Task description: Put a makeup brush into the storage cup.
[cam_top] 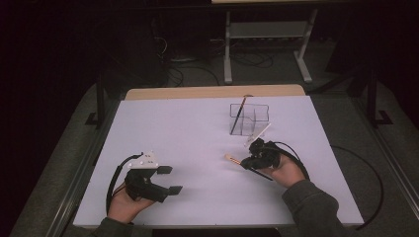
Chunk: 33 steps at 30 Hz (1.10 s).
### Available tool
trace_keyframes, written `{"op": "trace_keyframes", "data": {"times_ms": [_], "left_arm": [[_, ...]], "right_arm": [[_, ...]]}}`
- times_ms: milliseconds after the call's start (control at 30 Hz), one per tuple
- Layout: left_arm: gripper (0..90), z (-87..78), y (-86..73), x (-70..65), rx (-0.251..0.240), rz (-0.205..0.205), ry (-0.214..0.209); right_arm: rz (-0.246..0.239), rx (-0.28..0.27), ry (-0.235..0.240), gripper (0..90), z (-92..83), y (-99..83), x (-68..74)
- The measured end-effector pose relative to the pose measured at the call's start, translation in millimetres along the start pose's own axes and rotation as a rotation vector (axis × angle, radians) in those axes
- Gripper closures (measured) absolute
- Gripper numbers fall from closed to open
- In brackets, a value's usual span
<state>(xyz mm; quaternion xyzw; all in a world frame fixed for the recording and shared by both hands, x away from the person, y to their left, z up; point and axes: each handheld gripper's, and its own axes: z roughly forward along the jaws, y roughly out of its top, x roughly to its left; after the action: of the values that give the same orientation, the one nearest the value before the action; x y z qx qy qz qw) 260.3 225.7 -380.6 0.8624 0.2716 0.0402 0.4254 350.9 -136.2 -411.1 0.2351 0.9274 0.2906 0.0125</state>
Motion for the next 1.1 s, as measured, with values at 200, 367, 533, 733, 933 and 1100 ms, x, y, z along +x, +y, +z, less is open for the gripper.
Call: {"op": "trace_keyframes", "data": {"times_ms": [200, 367, 533, 733, 933, 1100], "left_arm": [[22.4, 2.4, 2.5, -2.7, 0.0, 0.006, -0.011], [22.8, 6.8, 7.1, -6.2, 0.001, 0.017, -0.033], [22.9, 11.0, 14.9, -8.8, 0.01, 0.033, -0.045], [23.0, 13.5, 28.4, -13.1, 0.012, 0.058, -0.058], [23.0, 17.3, 41.4, -17.4, 0.032, 0.085, -0.081], [22.9, 22.1, 50.0, -20.1, 0.021, 0.1, -0.093]], "right_arm": [[-0.023, -0.038, 0.024, 82.9, -7.7, 1.1, 7.0], [-0.042, -0.062, 0.038, 82.8, -14.4, 1.2, 14.9], [-0.065, -0.086, 0.058, 82.8, -19.8, 1.8, 23.8], [-0.092, -0.114, 0.081, 82.8, -26.1, 2.4, 33.3], [-0.103, -0.134, 0.108, 82.8, -33.7, 1.9, 42.7], [-0.136, -0.137, 0.121, 82.8, -37.3, 4.1, 53.1]]}}
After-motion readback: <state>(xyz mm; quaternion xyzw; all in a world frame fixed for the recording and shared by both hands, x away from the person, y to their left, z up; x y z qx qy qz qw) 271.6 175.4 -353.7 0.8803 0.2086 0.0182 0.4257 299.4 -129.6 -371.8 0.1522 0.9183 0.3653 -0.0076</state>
